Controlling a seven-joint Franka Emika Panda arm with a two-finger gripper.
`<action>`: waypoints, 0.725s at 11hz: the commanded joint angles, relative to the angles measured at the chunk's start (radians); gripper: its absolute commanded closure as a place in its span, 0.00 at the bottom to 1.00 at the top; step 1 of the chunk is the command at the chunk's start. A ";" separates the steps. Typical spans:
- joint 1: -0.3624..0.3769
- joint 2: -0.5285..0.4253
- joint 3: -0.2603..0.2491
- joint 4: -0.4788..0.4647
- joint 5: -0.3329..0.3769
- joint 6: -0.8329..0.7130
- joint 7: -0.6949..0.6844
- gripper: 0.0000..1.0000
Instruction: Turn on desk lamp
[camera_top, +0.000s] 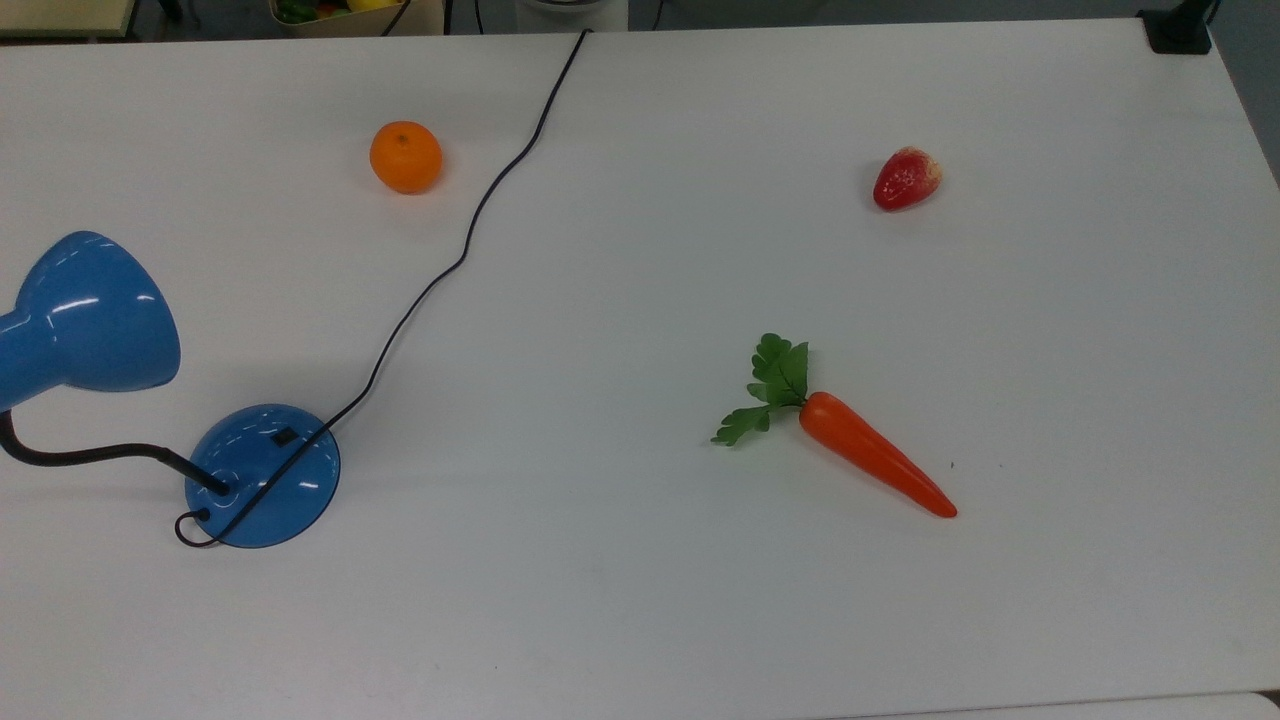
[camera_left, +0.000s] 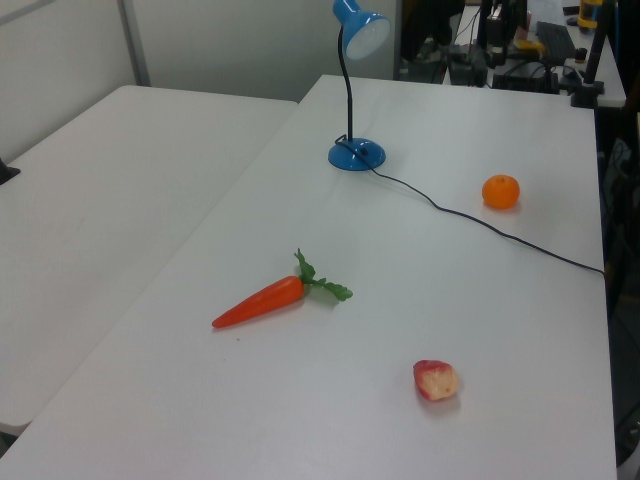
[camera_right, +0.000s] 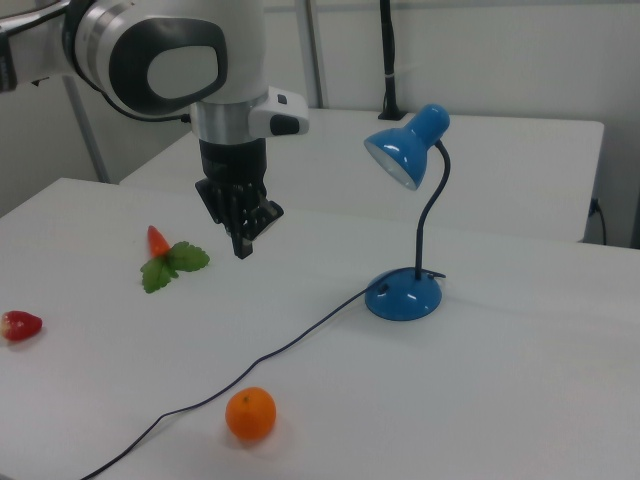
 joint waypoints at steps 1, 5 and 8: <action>-0.024 -0.002 0.001 -0.019 0.035 0.066 0.015 0.95; -0.022 0.017 0.006 -0.053 0.035 0.232 0.115 0.97; -0.018 0.081 0.006 -0.055 0.035 0.376 0.199 0.98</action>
